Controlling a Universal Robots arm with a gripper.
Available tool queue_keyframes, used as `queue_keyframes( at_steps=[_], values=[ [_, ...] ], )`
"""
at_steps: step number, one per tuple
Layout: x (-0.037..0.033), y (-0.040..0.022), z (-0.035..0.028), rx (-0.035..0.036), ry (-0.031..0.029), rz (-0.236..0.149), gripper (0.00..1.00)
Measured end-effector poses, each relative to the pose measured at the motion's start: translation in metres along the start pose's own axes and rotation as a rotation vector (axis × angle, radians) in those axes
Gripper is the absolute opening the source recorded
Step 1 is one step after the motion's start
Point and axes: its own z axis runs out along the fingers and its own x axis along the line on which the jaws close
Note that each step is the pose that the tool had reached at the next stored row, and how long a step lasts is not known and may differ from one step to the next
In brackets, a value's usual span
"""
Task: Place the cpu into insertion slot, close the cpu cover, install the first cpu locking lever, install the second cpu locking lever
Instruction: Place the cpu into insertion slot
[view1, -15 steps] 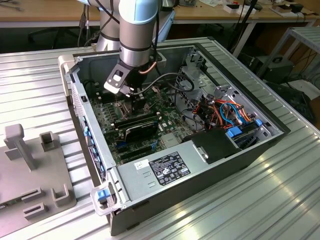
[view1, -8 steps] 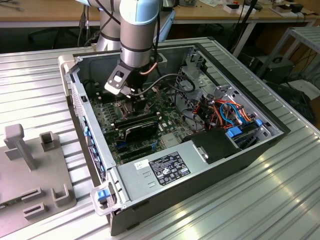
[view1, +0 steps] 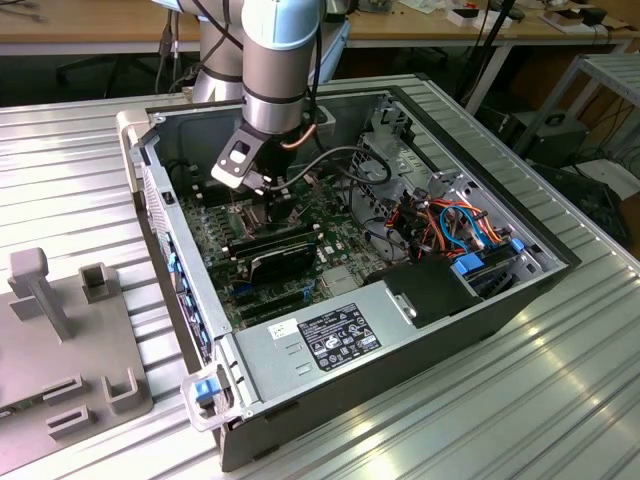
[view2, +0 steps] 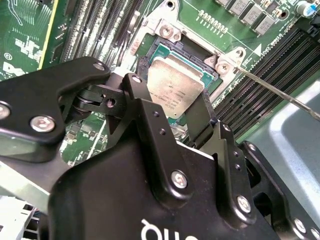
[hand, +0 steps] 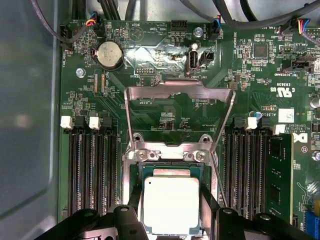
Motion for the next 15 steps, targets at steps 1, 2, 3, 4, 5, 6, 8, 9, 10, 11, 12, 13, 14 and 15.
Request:
queue_keyframes(
  at_steps=[1,2,3,4,5,6,8,9,10,11,12,13,14,15],
  values=[
    [0.0001,0.0,0.0005,0.0001,0.0,0.0,0.55],
    [0.0,-0.0002,0.0013,0.0003,0.0002,0.0,0.55],
    [0.0,-0.0003,0.0018,0.0005,0.0004,0.0,0.55],
    [0.0,-0.0003,0.0023,0.0005,0.0006,0.0,0.55],
    [0.0,-0.0003,0.0029,0.0004,0.0009,0.0,0.55],
    [0.0001,-0.0003,0.0031,0.0005,0.0008,0.0,0.55],
    [0.0001,-0.0003,0.0039,0.0004,0.0014,0.0,0.55],
    [0.0001,-0.0004,0.004,0.0004,0.0014,0.0,0.55],
    [0.0001,-0.0004,0.0041,0.0005,0.0014,0.0,0.55],
    [0.0001,-0.0002,0.0041,0.0007,0.0013,0.0,0.55],
    [0.0001,0.0003,0.0042,0.0011,0.0015,0.0,0.55],
    [0.0001,0.0008,0.0042,0.0011,0.0014,0.001,0.55],
    [0.0,0.0015,0.0042,0.0012,0.0011,0.001,0.55],
    [-0.0002,0.0021,0.004,0.0018,0.0009,0.0,0.55]
  ],
)
